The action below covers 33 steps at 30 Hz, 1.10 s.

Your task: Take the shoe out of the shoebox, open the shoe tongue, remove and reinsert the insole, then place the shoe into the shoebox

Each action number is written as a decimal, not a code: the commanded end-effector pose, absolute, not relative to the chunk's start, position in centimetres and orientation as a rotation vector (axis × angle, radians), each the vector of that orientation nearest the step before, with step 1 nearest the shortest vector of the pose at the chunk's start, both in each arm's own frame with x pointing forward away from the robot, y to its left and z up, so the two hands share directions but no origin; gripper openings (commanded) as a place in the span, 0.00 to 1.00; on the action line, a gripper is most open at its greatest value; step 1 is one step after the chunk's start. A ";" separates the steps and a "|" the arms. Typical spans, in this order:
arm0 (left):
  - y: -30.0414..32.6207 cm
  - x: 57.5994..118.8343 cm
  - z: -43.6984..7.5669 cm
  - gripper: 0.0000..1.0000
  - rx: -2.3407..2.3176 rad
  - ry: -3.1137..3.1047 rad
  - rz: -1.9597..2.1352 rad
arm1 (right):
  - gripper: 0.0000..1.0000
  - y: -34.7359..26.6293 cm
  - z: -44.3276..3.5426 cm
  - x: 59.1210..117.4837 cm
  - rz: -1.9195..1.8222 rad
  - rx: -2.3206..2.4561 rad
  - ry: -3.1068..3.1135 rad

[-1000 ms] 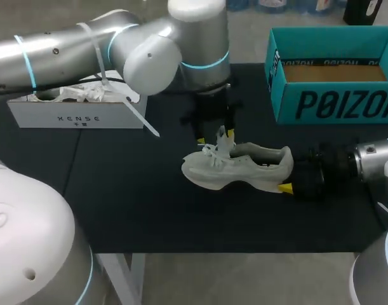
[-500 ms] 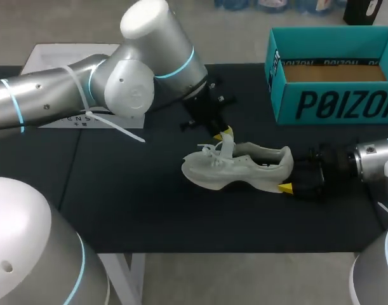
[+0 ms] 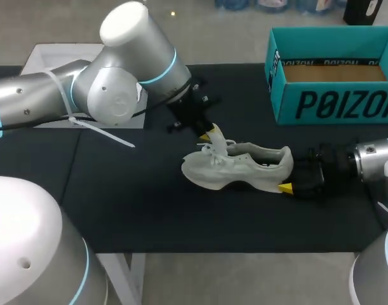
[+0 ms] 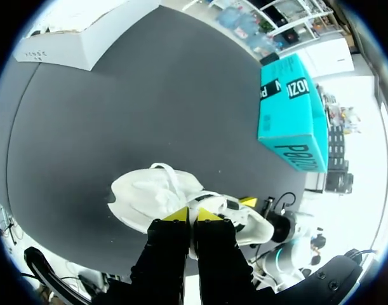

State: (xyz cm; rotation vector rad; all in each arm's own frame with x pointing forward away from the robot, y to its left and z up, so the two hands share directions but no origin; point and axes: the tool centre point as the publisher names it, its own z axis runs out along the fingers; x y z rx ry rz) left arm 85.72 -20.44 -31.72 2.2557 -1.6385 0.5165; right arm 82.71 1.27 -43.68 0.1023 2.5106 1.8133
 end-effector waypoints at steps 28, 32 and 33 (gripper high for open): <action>-21.8 85.0 -27.5 1.00 1.298 -2.590 -0.082 | 0.00 1.5 -44.2 82.7 1.811 0.103 2.514; -21.8 85.0 -27.5 1.00 1.298 -2.590 -0.082 | 0.00 1.5 -44.2 82.7 1.811 0.103 2.514; -21.8 85.0 -27.5 1.00 1.298 -2.590 -0.082 | 0.00 1.5 -44.2 82.7 1.811 0.103 2.514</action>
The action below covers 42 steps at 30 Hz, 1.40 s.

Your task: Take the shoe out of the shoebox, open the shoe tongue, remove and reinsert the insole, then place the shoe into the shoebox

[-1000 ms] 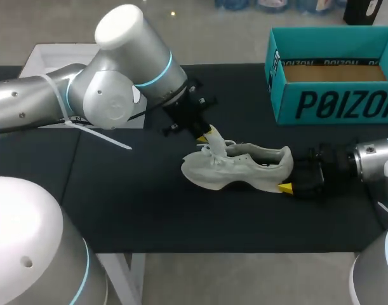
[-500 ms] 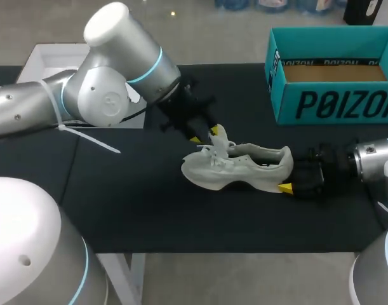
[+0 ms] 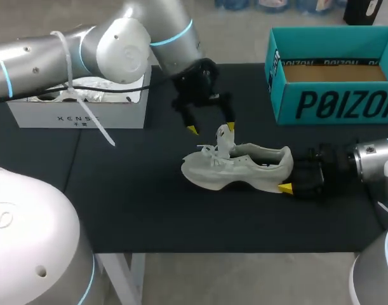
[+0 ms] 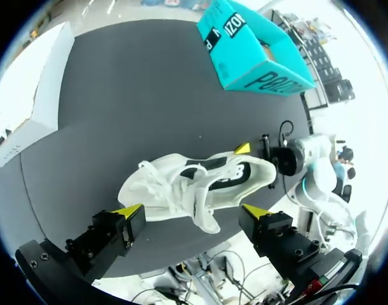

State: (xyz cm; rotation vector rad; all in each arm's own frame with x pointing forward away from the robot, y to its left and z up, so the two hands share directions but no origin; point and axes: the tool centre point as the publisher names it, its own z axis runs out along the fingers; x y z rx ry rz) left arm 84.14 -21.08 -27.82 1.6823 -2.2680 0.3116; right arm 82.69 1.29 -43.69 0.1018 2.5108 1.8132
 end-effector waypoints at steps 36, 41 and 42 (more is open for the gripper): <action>-29.2 85.9 -27.0 1.00 -0.249 -3.093 -0.559 | 0.00 1.5 -44.2 82.7 1.811 0.103 2.514; -29.6 85.2 -28.5 0.31 -0.357 -3.087 -0.511 | 0.00 1.5 -44.2 82.7 1.811 0.103 2.514; -29.7 85.1 -28.8 0.11 -0.367 -3.085 -0.505 | 0.00 1.5 -44.2 82.7 1.811 0.103 2.514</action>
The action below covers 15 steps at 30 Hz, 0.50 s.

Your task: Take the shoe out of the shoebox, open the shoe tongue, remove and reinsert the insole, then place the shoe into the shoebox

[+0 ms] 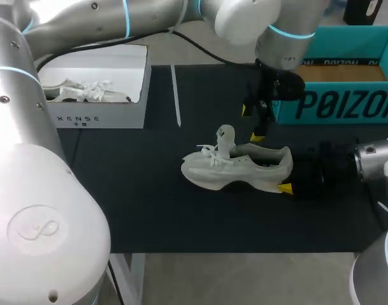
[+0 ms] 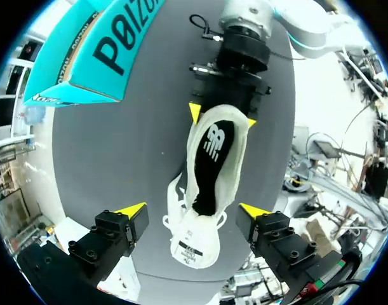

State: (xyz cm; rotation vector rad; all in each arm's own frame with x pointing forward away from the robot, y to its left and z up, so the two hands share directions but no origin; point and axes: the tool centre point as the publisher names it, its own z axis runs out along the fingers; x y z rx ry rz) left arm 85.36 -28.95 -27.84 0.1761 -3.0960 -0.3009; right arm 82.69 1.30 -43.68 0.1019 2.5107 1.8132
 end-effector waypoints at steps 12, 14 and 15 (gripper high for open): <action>-30.0 83.2 -31.5 0.00 -0.442 -3.030 -0.425 | 0.00 1.5 -44.2 82.7 1.811 0.103 2.514; -29.8 83.0 -31.8 0.00 -0.448 -3.028 -0.419 | 0.00 1.5 -44.2 82.7 1.811 0.103 2.514; -29.7 82.9 -32.1 0.00 -0.452 -3.030 -0.419 | 0.00 1.5 -44.2 82.7 1.811 0.103 2.514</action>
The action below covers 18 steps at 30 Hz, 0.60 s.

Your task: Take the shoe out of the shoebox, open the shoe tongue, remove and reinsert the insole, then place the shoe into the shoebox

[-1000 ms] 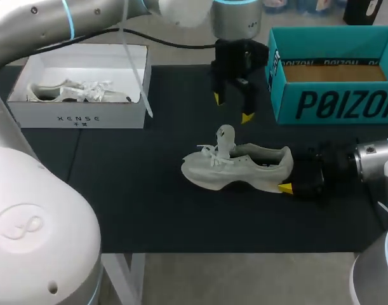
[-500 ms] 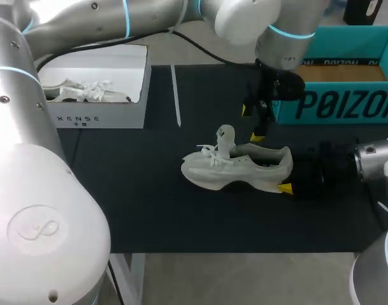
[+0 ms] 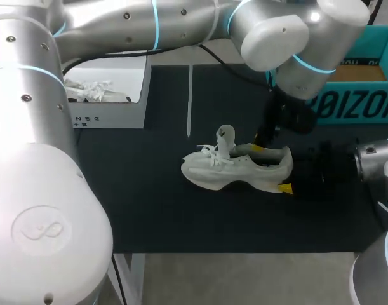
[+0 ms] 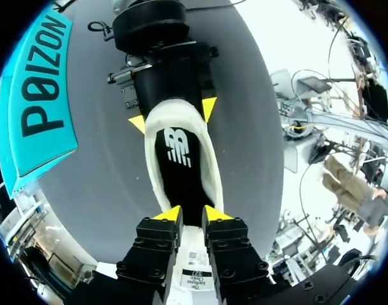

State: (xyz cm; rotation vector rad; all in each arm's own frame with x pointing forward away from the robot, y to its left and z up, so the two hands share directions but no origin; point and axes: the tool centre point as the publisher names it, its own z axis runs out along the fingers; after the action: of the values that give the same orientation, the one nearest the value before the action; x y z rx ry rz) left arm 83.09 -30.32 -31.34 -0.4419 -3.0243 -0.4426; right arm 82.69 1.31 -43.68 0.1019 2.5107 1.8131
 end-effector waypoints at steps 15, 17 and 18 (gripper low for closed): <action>-29.4 82.3 -34.7 0.00 -0.495 -2.993 -0.421 | 0.00 1.5 -44.2 82.7 1.811 0.103 2.514; -29.3 82.0 -35.1 0.00 -0.503 -2.984 -0.414 | 0.00 1.5 -44.2 82.7 1.811 0.103 2.514; -29.3 81.9 -35.4 0.00 -0.506 -2.983 -0.415 | 0.00 1.5 -44.2 82.7 1.811 0.103 2.514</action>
State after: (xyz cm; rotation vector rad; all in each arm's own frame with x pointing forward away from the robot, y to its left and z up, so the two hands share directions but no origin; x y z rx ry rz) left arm 82.04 -29.40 -34.66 -0.5028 -2.9820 -0.4217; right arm 82.69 1.30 -43.68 0.1020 2.5108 1.8131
